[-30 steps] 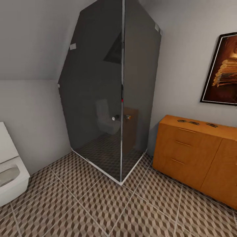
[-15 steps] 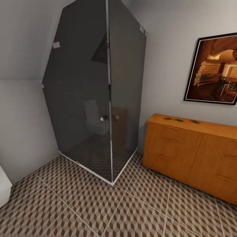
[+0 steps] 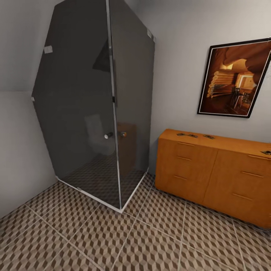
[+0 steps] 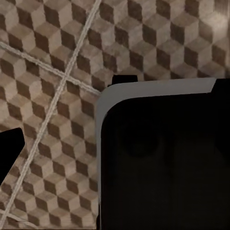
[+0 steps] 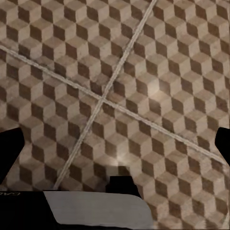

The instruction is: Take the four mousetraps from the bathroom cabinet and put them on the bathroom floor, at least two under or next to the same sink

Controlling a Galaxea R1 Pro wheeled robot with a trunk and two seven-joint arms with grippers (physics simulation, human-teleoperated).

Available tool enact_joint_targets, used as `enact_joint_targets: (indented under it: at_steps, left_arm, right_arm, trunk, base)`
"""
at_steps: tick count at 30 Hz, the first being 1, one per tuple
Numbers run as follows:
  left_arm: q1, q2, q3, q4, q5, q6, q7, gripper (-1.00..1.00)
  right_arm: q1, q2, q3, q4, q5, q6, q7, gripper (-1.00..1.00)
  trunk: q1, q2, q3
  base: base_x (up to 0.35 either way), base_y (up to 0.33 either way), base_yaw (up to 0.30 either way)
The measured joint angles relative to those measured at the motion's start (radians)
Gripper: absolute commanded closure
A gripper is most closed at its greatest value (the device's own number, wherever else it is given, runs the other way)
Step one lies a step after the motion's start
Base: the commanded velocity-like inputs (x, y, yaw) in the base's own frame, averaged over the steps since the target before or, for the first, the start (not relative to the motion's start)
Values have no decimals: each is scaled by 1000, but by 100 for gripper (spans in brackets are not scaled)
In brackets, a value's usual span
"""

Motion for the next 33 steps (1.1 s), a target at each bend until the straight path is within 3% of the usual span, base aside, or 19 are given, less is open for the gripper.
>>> enact_joint_targets:
  at_steps: [8,33]
  left_arm:
    - [0,0,0,87,0,3,0,-100]
    - [0,0,0,100,0,2,0,-100]
  right_arm:
    - [0,1,-1,96,0,2,-1,-100]
    - [0,2,-1,116,-2,8,0,-100]
  trunk:
    - [0,0,0]
    - [0,0,0]
  base:
    - [0,0,-186]
    - [0,0,-190]
